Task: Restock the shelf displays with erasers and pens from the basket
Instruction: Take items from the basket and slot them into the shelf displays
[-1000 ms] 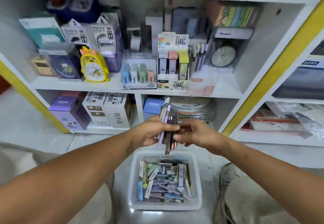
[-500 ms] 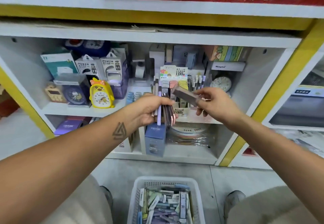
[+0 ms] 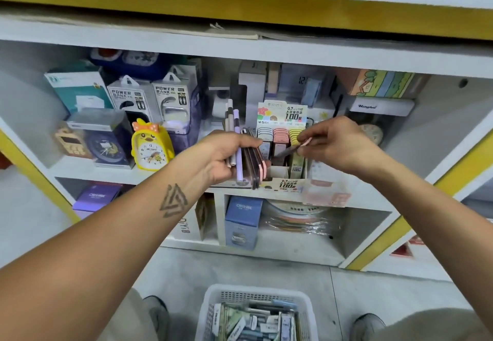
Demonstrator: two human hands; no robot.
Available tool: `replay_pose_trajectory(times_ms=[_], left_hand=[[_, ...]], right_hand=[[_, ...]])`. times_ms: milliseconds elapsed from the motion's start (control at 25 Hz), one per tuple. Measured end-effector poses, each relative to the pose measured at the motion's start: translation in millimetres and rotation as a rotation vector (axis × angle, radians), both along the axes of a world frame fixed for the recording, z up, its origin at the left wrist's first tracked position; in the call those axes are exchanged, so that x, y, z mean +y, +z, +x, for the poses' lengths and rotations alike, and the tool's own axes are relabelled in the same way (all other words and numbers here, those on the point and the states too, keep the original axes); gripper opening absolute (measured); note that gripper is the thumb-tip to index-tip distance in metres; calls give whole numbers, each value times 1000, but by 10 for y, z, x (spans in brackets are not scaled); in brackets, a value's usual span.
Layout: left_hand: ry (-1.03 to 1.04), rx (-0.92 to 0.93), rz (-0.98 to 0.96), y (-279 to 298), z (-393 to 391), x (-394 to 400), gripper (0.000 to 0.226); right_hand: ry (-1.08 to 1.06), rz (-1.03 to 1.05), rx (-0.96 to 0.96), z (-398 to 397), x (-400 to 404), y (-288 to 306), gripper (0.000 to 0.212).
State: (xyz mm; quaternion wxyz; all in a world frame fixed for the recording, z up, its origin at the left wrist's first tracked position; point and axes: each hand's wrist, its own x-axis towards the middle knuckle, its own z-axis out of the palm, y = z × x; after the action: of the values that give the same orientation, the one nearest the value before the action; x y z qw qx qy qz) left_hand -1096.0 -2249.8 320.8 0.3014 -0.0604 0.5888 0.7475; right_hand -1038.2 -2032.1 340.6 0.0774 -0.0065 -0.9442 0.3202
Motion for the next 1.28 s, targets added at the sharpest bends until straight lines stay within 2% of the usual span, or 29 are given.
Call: replay_pose_trajectory(times_ms=[80,160,280,440,600,680,760,840,920,1040,1080,1200,1280], left_hand=[[4,8,0,-26,-70,-36,41],[-1,12,10,-40,-107,-56,36],[-17,3,35,-54,-127,-61,33],[-35,-3,46,-80,-125,-50,35],[-54,-10,63,-108,-134,-42,26],[-71,-10,74,-105,-125,-31,25],[-95,-5,102,-91,-101,-10,27],[-107,4,123,-84,-78,28,35],[-103,4,139,-91,-78,77,40],[-80,-8,158,-86,-87,98,20],[-68,-12,152,-81,-85,96,20],[-62,5,123,-80,-74,104,41],[-65,2,122,-78,-66,113,40]], right_hand=[[25,168,86,-71,3,9,10],[62,283,165,-132,-18,-7,16],[119,371,234,-224,-108,-86,14],[195,381,289,-283,-145,-149,14],[223,575,259,-308,-121,-236,19],[189,497,258,-292,-132,-230,21],[88,218,227,-271,-179,-171,20],[34,-151,61,-217,-246,-119,23],[114,-388,-75,-146,-284,-79,43],[287,-296,-163,-51,-284,-81,88],[313,-243,-162,-41,-278,-94,95],[345,-187,-162,-47,-239,-132,104],[358,-132,-172,-48,-225,-133,108]])
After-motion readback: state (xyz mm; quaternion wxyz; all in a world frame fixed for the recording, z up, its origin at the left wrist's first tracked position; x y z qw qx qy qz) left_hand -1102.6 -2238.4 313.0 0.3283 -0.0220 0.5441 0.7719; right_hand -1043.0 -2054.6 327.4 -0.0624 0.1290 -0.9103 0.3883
